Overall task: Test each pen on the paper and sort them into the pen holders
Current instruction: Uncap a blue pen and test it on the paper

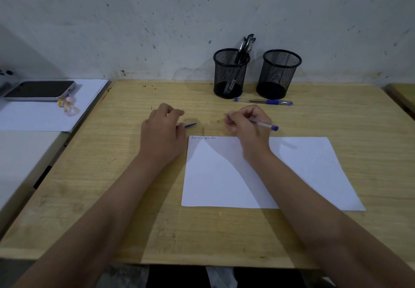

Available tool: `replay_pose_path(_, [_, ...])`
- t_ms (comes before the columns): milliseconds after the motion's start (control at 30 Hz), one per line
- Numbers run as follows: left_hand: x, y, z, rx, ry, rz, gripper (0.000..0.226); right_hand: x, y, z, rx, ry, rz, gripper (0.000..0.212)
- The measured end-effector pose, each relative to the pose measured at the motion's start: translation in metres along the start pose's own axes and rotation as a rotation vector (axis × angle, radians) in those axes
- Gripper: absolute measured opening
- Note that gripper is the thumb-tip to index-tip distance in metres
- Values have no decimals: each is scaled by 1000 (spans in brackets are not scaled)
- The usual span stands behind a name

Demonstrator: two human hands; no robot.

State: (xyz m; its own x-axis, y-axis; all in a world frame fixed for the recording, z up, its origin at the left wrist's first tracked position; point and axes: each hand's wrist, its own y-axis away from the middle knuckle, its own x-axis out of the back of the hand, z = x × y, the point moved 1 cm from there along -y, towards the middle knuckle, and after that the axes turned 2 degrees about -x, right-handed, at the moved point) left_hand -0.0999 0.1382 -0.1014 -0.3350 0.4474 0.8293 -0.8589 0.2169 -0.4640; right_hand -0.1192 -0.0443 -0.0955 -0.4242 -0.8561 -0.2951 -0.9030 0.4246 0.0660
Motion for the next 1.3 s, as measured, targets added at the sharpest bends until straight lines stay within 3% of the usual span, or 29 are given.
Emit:
replay_pose_path(200, [-11, -14, -5, 166, 92, -39, 14, -2, 9, -7, 28, 132, -102, 18])
replay_pose_path(433, [11, -13, 16, 248, 486, 44, 8, -1, 12, -27, 83, 132, -182, 16])
replay_pose_path(767, [38, -7, 42, 86, 547, 66, 12, -2, 23, -44, 168, 255, -323, 17])
replay_pose_path(1300, [69, -2, 69, -74, 560, 253, 21, -4, 42, -70, 160, 3, -389, 21])
